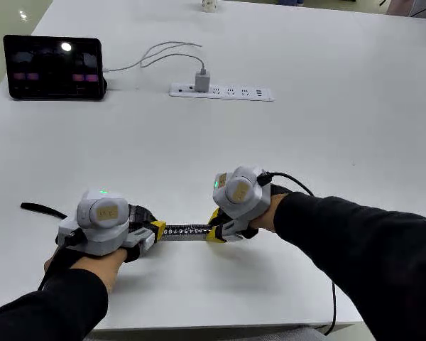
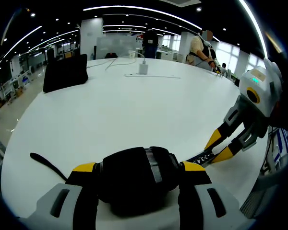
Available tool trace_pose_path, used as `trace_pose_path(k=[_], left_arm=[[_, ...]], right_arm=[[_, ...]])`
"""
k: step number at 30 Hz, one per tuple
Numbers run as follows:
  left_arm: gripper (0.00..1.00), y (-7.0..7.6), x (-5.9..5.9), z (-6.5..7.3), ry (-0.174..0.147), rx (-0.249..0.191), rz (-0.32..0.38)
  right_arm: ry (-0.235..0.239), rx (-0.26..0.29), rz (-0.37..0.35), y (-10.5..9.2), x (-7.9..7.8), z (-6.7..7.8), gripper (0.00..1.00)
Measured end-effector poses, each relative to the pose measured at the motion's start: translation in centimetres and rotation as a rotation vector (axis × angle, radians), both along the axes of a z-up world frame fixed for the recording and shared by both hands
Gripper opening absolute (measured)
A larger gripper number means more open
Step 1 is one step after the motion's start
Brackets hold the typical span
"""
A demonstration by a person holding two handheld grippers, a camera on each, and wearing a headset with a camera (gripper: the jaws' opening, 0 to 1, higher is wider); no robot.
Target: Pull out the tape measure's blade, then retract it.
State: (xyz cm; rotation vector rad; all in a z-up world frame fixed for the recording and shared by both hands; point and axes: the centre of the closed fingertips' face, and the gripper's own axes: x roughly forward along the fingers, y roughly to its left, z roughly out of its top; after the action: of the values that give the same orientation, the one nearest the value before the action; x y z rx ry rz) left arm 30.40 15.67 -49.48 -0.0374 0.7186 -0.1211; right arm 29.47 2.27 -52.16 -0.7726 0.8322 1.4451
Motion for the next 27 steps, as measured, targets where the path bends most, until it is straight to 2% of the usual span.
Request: trace_pose_path(k=[27], left_arm=[[0.63, 0.1, -0.1, 0.2, 0.005, -0.003, -0.013]], right_arm=[[0.019, 0.024, -0.012, 1.6, -0.5, 0.0, 0.11]])
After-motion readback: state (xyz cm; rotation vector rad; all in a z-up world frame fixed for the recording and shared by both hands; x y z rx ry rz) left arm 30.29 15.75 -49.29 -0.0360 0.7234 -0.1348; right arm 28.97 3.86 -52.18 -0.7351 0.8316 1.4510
